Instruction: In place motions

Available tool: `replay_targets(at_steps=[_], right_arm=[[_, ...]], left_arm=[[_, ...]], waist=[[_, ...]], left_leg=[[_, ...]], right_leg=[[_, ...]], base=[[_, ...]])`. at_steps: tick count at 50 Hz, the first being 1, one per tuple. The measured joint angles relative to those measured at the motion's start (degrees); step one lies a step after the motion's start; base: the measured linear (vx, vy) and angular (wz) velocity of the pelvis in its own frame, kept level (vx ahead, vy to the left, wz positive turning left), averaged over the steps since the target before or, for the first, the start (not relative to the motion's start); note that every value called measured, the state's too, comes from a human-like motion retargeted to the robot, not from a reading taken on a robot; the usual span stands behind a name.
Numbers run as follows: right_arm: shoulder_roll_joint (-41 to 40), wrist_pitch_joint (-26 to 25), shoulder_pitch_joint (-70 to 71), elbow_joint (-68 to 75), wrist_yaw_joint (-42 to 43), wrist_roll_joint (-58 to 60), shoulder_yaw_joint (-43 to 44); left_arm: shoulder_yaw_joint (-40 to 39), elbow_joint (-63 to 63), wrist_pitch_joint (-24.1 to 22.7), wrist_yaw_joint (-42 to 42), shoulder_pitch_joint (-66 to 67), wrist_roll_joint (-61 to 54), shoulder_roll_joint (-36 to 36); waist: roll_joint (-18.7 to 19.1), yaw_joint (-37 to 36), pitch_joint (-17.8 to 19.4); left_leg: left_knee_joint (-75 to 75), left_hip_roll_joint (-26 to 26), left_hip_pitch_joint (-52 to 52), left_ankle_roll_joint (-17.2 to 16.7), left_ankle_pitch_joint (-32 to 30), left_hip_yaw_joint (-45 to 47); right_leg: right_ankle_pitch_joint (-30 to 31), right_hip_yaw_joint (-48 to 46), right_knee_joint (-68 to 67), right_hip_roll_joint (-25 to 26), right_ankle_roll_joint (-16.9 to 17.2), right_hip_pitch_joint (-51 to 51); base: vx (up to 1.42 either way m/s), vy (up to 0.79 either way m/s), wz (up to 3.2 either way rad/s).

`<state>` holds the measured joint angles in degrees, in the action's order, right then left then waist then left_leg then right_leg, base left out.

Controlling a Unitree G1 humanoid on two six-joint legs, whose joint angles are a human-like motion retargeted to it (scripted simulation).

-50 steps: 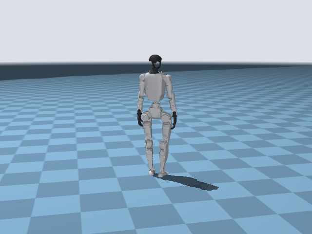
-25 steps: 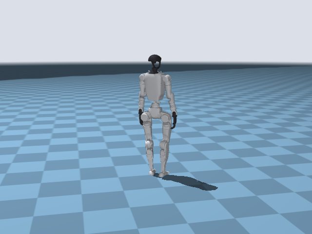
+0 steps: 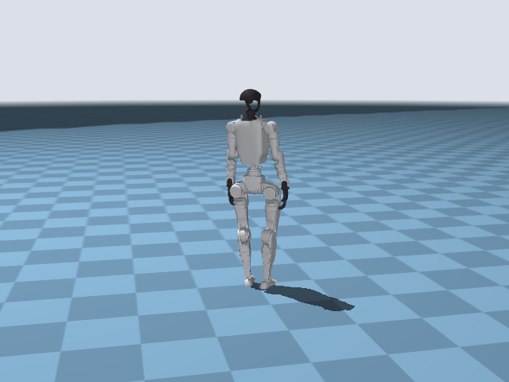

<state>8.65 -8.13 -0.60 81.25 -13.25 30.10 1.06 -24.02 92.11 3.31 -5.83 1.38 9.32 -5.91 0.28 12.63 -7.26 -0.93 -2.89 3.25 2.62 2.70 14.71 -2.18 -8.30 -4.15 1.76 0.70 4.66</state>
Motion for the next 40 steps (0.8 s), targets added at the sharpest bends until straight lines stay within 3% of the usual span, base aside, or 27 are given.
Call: replay_targets(at_steps=[40], right_arm=[[0.6, -0.4, 1.0, 2.7, 1.3, -0.1, 0.1]], left_arm=[[3.4, -1.4, -0.1, -0.8, 0.6, -0.4, 0.1]], waist=[[2.2, 4.5, -0.1]], left_leg=[[-0.8, 1.7, -0.4, 0.0, 0.8, 4.4]], right_leg=[[1.0, 3.5, -0.3, 1.5, 0.3, 2.0]], base=[[-0.06, 0.07, -0.09]])
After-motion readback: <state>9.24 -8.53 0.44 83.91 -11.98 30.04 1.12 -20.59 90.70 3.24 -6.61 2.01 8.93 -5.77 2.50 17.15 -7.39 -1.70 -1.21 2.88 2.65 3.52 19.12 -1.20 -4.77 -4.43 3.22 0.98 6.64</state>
